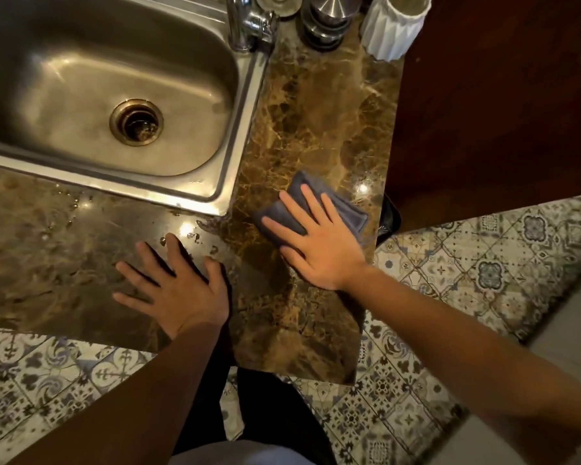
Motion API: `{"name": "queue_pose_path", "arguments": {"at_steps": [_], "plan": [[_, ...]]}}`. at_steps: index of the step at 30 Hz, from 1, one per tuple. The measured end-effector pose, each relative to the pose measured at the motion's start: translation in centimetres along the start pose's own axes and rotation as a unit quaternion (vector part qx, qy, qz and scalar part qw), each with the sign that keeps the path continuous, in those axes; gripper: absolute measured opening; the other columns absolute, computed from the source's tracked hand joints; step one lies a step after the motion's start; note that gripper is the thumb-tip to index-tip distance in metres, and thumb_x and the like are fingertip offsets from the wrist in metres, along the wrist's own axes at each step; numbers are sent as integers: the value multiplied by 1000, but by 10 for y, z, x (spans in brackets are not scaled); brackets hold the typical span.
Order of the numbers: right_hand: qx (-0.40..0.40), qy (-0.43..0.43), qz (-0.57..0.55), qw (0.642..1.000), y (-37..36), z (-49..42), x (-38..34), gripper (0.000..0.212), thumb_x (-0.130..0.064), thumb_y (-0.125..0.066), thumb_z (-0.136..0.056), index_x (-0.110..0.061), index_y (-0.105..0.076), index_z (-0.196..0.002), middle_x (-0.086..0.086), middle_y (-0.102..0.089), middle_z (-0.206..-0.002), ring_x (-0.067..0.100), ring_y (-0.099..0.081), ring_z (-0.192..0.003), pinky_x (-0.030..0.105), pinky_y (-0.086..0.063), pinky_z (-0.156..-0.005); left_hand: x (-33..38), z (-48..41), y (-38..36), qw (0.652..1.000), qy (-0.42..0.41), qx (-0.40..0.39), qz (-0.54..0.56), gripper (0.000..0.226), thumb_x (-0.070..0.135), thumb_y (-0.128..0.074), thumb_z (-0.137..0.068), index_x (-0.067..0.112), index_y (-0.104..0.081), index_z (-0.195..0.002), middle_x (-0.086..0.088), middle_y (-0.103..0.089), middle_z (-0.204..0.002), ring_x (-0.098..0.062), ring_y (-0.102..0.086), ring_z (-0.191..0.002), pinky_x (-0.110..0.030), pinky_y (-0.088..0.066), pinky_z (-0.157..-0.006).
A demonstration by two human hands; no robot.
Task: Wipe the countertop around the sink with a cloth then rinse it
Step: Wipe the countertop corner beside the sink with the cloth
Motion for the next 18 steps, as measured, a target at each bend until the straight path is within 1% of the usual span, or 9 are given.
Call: {"name": "queue_pose_path", "arguments": {"at_steps": [2,3,4,6,9,11,12,14,18], "plan": [[-17,58,34,998,1,4,31,54,-54,-25,-105,-44,-16,-158,3,-7,-170,37,5,-155,57,-4,-124,-1,0,-1,1000,3,-2,-5,69,52,-35,-96,25,-20,-157,-14,-5,-168,-45,6,-152,-73,1,-115],[-14,39,37,998,3,-2,52,55,-55,-24,-105,-45,-15,-158,2,-6,-170,36,5,-155,58,-4,-124,0,0,0,1000,3,-3,-8,69,53,-34,-96,25,-19,-157,-14,-5,-168,-45,6,-152,-73,1,-115],[-3,-13,29,999,7,-11,74,55,-55,-24,-105,-46,-14,-158,3,-6,-170,37,5,-155,59,-4,-123,0,0,0,1000,3,-4,-8,69,53,-34,-96,25,-19,-157,-14,-5,-168,-45,6,-152,-73,1,-115],[30,-166,3,986,17,-36,110,56,-56,-23,-104,-45,-11,-158,5,-4,-170,38,4,-155,59,-5,-123,0,0,-1,1000,4,-5,-8,70,53,-33,-95,25,-19,-157,-14,-5,-168,-45,6,-152,-73,1,-115],[42,-368,-46,928,26,-74,124,59,-58,-17,-103,-43,-4,-159,5,5,-170,39,9,-154,56,2,-124,1,0,1,1000,5,-3,-7,71,55,-29,-93,25,-20,-157,-14,-6,-168,-46,4,-152,-73,1,-115],[43,-432,-73,898,27,-90,108,60,-56,-14,-104,-39,0,-160,6,9,-169,40,12,-153,58,4,-123,2,-1,2,1000,7,-4,-5,72,56,-27,-92,25,-21,-157,-14,-7,-168,-46,4,-152,-73,1,-115],[45,-437,-81,895,24,-94,95,61,-56,-14,-104,-37,1,-160,7,9,-169,40,12,-153,59,4,-122,2,-1,2,1000,8,-6,-6,71,56,-27,-92,25,-21,-157,-14,-7,-168,-46,3,-152,-73,1,-116],[53,-381,-74,920,17,-92,58,61,-55,-15,-104,-35,-3,-161,8,6,-169,41,10,-153,58,4,-123,3,-1,1,1000,7,-9,-10,71,56,-28,-92,26,-21,-157,-14,-6,-168,-45,4,-153,-73,1,-116],[56,-125,-45,990,6,-53,-5,57,-52,-28,-105,-35,-22,-159,10,-11,-169,43,-1,-154,61,-8,-122,2,-1,1,1000,9,-13,-13,73,57,-26,-92,26,-20,-158,-13,-5,-168,-45,6,-153,-72,1,-116]]}}
Point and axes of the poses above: each hand's wrist, its own z-axis away from the middle knuckle, its own y-axis out of the back of the hand, x = y × z, the point moved 5 cm from there along -z, towards the middle knuckle
